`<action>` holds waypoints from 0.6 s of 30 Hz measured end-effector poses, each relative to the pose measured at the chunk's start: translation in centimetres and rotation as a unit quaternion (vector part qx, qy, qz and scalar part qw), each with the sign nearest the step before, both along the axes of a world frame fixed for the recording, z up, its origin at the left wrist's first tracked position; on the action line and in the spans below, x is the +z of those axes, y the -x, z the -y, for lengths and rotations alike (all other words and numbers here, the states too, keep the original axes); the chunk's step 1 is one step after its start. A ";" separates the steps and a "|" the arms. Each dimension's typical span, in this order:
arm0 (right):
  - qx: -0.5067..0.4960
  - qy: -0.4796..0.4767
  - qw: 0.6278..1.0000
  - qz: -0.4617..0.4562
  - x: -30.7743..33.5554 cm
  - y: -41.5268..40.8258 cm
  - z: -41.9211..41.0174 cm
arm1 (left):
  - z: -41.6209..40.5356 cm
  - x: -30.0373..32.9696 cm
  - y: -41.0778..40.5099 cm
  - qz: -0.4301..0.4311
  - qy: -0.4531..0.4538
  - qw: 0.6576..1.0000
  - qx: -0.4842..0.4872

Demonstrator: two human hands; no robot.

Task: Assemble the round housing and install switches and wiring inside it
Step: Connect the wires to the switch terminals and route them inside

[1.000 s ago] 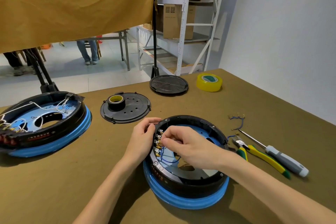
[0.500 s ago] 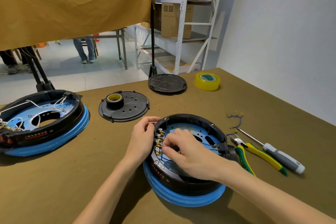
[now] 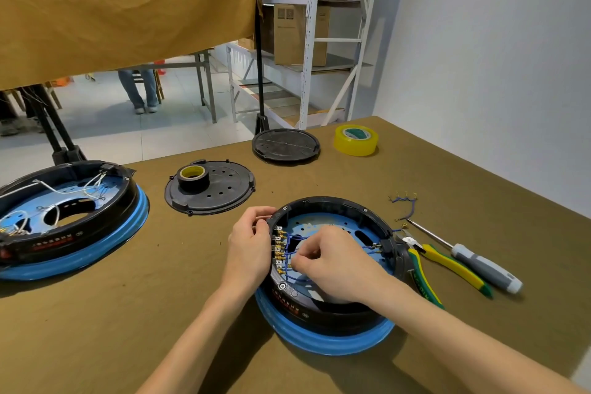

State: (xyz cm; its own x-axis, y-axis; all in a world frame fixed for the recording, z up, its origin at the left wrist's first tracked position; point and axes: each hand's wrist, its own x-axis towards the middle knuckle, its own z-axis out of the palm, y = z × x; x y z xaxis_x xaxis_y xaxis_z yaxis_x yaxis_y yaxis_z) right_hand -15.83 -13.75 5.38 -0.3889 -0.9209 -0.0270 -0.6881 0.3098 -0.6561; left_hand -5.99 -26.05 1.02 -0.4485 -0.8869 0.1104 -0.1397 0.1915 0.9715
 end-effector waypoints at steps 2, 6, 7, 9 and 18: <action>0.002 0.003 1.000 0.017 0.1 0.0 -0.2 | 0.0 0.0 0.0 0.002 0.001 1.000 0.001; 0.009 -0.013 0.997 0.080 -0.3 -0.2 -0.6 | 0.0 0.1 0.0 0.000 0.000 1.000 -0.001; 0.007 -0.021 0.996 0.086 -0.4 -0.2 -0.5 | 0.0 0.1 0.0 0.001 -0.001 1.000 -0.001; 0.004 -0.031 0.995 0.096 -0.4 -0.1 -0.3 | 0.0 0.1 0.0 0.001 -0.004 1.000 -0.003; 0.022 -0.098 0.985 0.143 1.1 1.0 0.9 | 0.0 0.1 0.0 0.007 0.000 1.000 -0.010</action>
